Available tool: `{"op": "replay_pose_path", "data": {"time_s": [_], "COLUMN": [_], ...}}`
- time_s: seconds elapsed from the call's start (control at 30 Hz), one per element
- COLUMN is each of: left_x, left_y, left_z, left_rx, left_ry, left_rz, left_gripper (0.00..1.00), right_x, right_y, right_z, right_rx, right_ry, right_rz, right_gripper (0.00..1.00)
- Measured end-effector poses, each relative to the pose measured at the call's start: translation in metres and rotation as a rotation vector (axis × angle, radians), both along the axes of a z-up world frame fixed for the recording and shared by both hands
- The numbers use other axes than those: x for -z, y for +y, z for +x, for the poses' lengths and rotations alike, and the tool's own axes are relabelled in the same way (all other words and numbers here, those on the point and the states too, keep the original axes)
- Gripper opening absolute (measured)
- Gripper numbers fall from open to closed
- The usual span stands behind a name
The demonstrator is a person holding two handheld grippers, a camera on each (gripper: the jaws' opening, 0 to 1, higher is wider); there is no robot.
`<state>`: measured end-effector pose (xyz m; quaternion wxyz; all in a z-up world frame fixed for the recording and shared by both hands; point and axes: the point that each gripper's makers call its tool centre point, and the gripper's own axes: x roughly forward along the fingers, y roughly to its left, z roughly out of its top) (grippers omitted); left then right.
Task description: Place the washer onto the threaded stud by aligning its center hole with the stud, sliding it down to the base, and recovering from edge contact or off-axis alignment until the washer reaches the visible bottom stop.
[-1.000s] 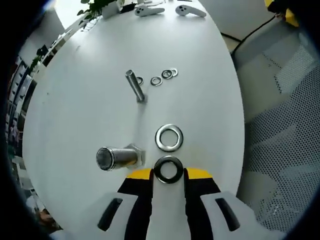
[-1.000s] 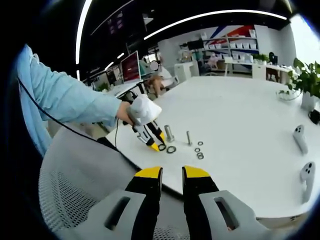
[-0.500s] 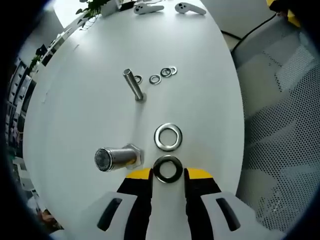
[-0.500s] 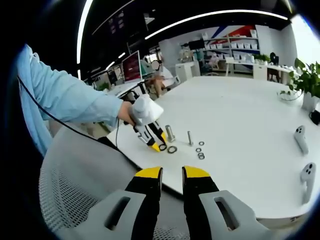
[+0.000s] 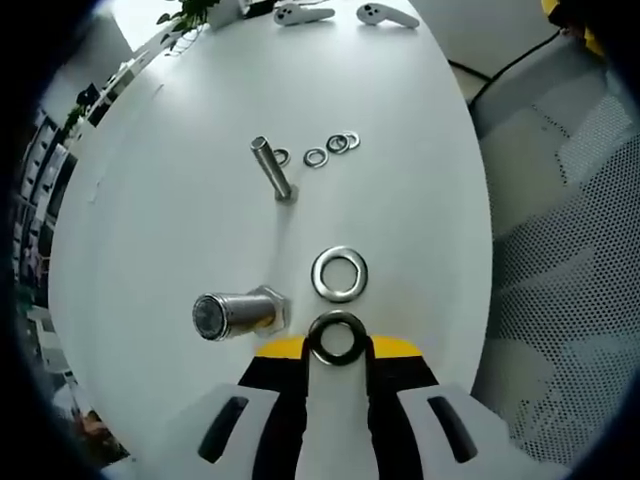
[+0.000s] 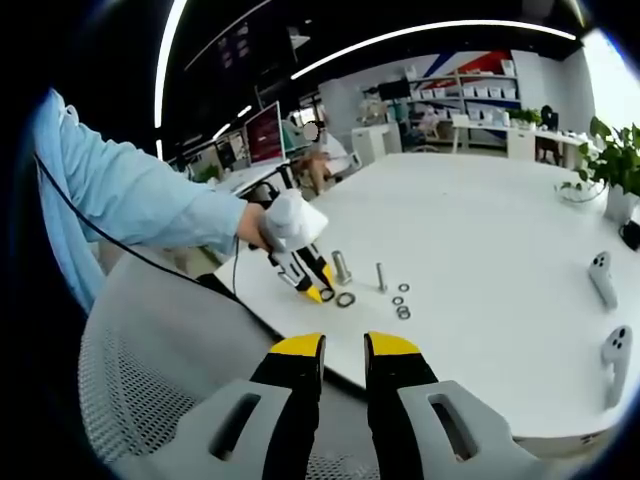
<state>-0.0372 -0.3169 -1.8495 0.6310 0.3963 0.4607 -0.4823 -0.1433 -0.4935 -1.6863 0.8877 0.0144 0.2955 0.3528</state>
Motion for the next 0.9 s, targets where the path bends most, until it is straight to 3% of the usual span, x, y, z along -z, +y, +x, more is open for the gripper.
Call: {"op": "replay_pose_path", "data": {"time_s": [0.27,0.9], "left_x": [-0.004,-0.04], "left_y": [0.002,0.018], "left_z": [-0.003,0.004], "left_rx": [-0.034,-0.088], "left_ry": [0.012,-0.034], "left_rz": [-0.01,-0.036], "left_gripper": [0.19,0.19], "right_x": [0.0,-0.001], "right_y": [0.001,0.0], "right_z": [0.0,0.001], "right_rx": [-0.003,0.002], "right_ry": [-0.003,-0.008], "right_rz": [0.001,0.005], "right_gripper": [0.18,0.18]}}
